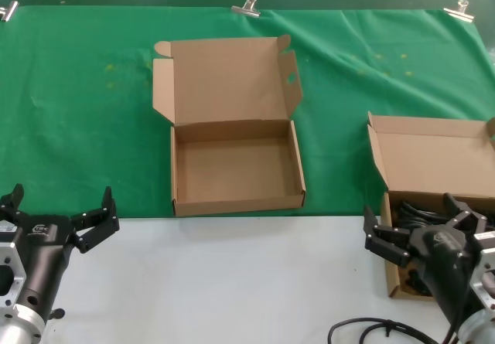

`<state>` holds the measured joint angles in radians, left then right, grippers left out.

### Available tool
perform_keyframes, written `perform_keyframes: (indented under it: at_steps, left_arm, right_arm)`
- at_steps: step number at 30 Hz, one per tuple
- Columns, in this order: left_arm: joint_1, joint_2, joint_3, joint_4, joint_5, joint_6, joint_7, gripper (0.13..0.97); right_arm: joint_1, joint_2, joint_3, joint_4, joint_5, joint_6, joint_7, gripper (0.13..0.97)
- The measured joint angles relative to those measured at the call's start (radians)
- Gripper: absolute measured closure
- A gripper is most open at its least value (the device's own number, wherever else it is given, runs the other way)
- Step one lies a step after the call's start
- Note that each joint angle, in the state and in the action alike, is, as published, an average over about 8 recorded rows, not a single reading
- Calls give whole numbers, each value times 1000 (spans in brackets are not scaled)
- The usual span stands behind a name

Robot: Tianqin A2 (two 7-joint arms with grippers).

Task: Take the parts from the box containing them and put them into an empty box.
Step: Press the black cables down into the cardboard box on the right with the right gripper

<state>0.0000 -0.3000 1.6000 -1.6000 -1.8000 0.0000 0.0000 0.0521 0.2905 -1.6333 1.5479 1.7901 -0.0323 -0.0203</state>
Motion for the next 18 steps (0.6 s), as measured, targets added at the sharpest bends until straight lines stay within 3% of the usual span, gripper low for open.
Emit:
perform_keyframes:
  at_steps: [18]
  left_arm:
    - [0, 0, 0, 0, 0, 0, 0, 132]
  right_arm:
    - [1, 1, -1, 1, 0, -1, 0, 129]
